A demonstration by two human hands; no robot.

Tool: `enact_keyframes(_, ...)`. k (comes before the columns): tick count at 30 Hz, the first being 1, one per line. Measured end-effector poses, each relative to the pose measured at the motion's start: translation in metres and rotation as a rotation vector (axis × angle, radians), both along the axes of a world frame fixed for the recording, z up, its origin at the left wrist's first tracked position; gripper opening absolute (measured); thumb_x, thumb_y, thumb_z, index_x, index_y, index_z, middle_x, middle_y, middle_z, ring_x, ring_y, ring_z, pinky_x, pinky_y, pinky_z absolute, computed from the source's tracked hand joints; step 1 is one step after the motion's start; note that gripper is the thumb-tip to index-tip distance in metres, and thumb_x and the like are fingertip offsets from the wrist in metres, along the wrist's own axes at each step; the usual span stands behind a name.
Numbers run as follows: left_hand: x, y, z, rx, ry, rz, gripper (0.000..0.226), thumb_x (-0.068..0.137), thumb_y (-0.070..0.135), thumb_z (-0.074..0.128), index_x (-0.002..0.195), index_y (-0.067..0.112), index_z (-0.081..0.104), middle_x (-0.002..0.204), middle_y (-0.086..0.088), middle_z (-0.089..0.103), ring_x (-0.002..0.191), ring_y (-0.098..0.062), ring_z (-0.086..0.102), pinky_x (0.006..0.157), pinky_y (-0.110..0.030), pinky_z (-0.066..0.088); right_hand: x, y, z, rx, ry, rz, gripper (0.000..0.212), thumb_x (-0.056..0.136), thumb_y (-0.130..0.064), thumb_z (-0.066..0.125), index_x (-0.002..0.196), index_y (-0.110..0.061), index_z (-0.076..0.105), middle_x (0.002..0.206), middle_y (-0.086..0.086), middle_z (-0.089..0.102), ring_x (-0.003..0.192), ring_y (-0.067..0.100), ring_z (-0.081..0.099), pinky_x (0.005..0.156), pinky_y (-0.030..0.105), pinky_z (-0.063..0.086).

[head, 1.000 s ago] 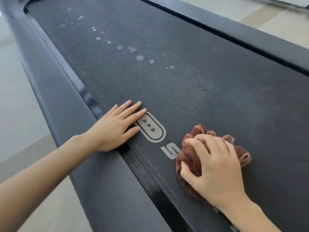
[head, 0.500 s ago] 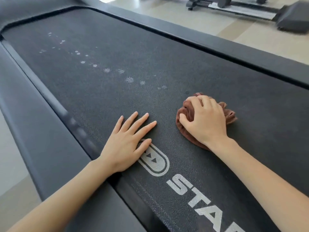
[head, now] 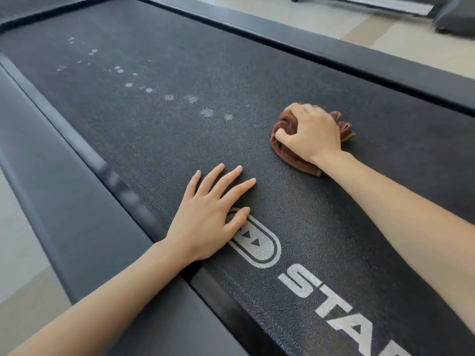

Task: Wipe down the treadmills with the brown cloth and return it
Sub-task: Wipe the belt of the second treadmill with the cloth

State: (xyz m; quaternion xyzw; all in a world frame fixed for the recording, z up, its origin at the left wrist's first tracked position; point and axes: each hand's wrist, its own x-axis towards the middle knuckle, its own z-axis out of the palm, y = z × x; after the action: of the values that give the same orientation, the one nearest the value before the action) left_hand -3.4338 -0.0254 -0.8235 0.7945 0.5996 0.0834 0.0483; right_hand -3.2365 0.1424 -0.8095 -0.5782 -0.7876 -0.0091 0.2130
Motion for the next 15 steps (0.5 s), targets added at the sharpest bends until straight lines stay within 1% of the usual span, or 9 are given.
enact_keyframes(3, 0.000, 0.000, 0.000, 0.011, -0.009, 0.006, 0.060, 0.085, 0.059, 0.014, 0.142, 0.045, 0.024, 0.154, 0.017, 0.019, 0.144, -0.012, 0.008, 0.117, -0.039, 0.001, 0.007, -0.030, 0.002, -0.006, 0.008, 0.083, 0.033, 0.081, -0.042, 0.056, 0.104, -0.019, 0.060, 0.108, 0.003, 0.064, 0.103, 0.028, 0.054, 0.090, 0.035, 0.037)
enact_keyframes(5, 0.000, 0.001, 0.000, 0.012, -0.017, 0.014, 0.063, 0.084, 0.061, 0.014, 0.143, 0.041, 0.025, 0.153, 0.018, 0.019, 0.144, -0.011, 0.007, 0.117, -0.039, 0.001, 0.011, -0.064, 0.005, -0.018, 0.015, 0.138, 0.034, 0.080, -0.042, 0.056, 0.106, -0.020, 0.062, 0.109, 0.000, 0.064, 0.103, 0.026, 0.055, 0.092, 0.035, 0.037)
enact_keyframes(7, 0.000, 0.001, 0.000, 0.009, -0.020, 0.019, 0.068, 0.083, 0.062, 0.013, 0.144, 0.035, 0.026, 0.153, 0.018, 0.020, 0.144, -0.010, 0.007, 0.118, -0.039, 0.002, 0.015, -0.108, 0.007, -0.020, 0.022, 0.176, 0.036, 0.078, -0.042, 0.054, 0.105, -0.020, 0.062, 0.107, -0.001, 0.064, 0.102, 0.025, 0.056, 0.094, 0.035, 0.038)
enact_keyframes(9, 0.001, 0.001, 0.001, 0.008, -0.013, 0.022, 0.070, 0.083, 0.063, 0.013, 0.145, 0.032, 0.026, 0.153, 0.017, 0.020, 0.144, -0.010, 0.007, 0.118, -0.039, 0.002, 0.022, -0.153, 0.008, -0.022, 0.029, 0.182, 0.040, 0.076, -0.043, 0.053, 0.107, -0.019, 0.063, 0.109, 0.000, 0.063, 0.104, 0.024, 0.056, 0.100, 0.037, 0.038)
enact_keyframes(12, 0.001, 0.000, 0.001, 0.000, 0.003, 0.027, 0.068, 0.085, 0.061, 0.018, 0.145, 0.031, 0.025, 0.154, 0.017, 0.018, 0.144, -0.011, 0.006, 0.118, -0.040, 0.002, 0.036, -0.218, 0.009, -0.050, 0.054, 0.183, 0.045, 0.072, -0.041, 0.058, 0.110, -0.019, 0.065, 0.116, 0.000, 0.062, 0.110, 0.021, 0.056, 0.108, 0.041, 0.035)
enact_keyframes(15, 0.003, -0.003, 0.001, -0.002, 0.014, 0.029, 0.071, 0.083, 0.062, 0.010, 0.146, 0.031, 0.023, 0.155, 0.016, 0.016, 0.145, -0.012, 0.006, 0.118, -0.041, 0.003, 0.045, -0.272, 0.006, 0.000, 0.119, 0.243, 0.044, 0.062, -0.035, 0.064, 0.103, -0.022, 0.070, 0.115, -0.001, 0.064, 0.110, 0.019, 0.057, 0.106, 0.041, 0.037)
